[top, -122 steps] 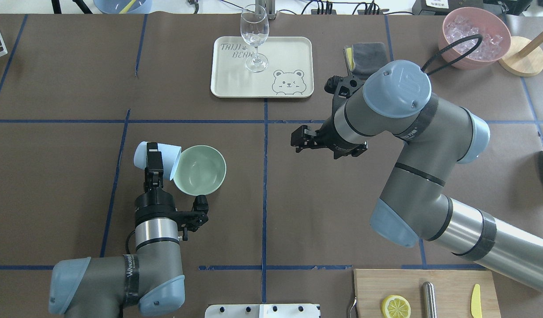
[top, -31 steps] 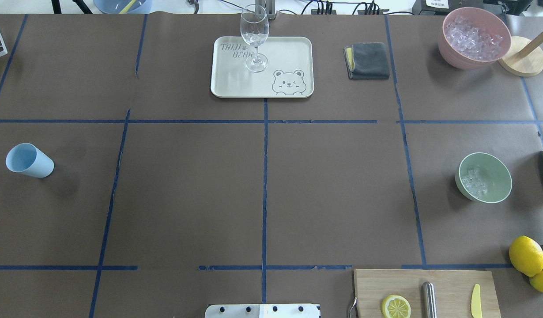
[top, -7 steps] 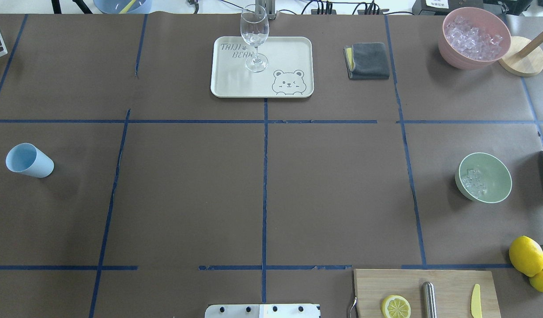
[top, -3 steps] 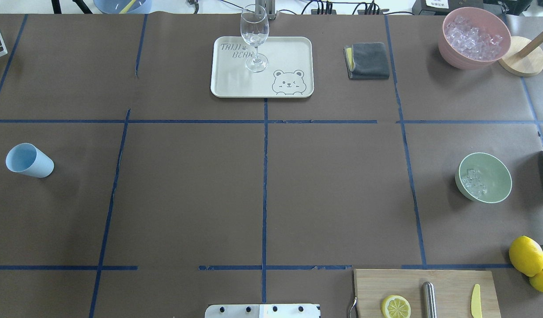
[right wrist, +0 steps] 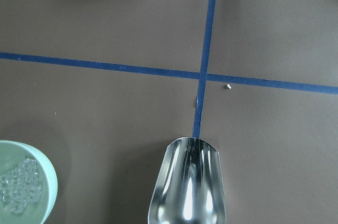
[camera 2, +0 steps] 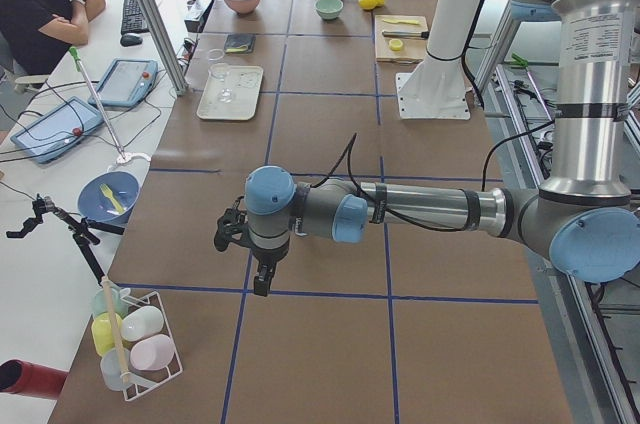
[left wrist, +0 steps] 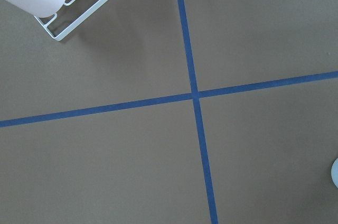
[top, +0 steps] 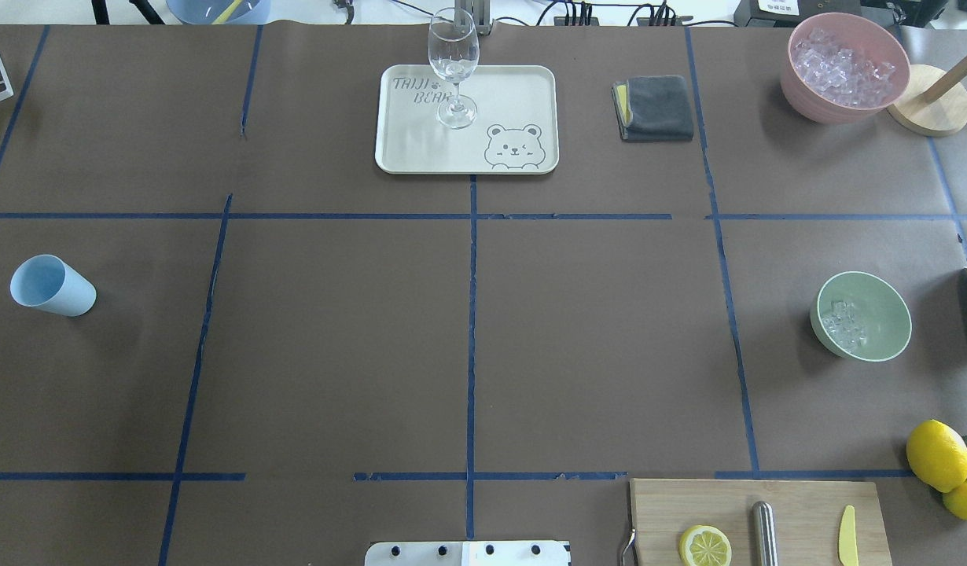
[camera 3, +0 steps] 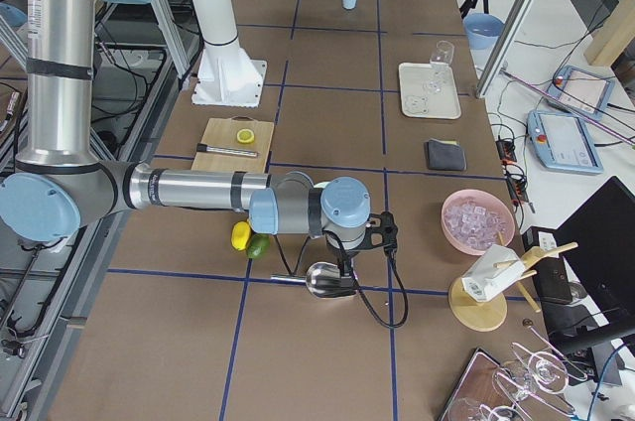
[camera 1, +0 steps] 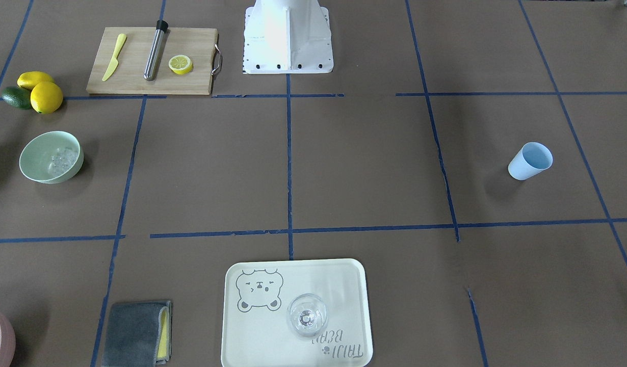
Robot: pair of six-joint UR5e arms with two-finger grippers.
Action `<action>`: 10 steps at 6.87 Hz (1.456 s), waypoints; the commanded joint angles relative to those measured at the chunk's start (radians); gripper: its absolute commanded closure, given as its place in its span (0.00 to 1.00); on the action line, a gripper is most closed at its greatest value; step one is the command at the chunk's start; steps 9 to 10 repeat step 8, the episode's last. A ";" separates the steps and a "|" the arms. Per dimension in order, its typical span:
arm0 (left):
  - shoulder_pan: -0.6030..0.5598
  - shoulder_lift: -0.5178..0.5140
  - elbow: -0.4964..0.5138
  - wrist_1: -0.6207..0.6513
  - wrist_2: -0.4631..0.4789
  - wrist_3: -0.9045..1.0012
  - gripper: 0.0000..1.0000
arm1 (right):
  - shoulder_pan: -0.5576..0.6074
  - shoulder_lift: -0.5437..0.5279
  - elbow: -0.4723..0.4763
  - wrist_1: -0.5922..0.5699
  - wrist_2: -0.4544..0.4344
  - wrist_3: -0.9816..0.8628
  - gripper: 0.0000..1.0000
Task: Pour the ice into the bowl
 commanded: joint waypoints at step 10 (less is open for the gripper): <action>0.000 -0.012 0.001 0.000 0.000 -0.005 0.00 | 0.001 0.001 0.003 0.002 -0.001 0.002 0.00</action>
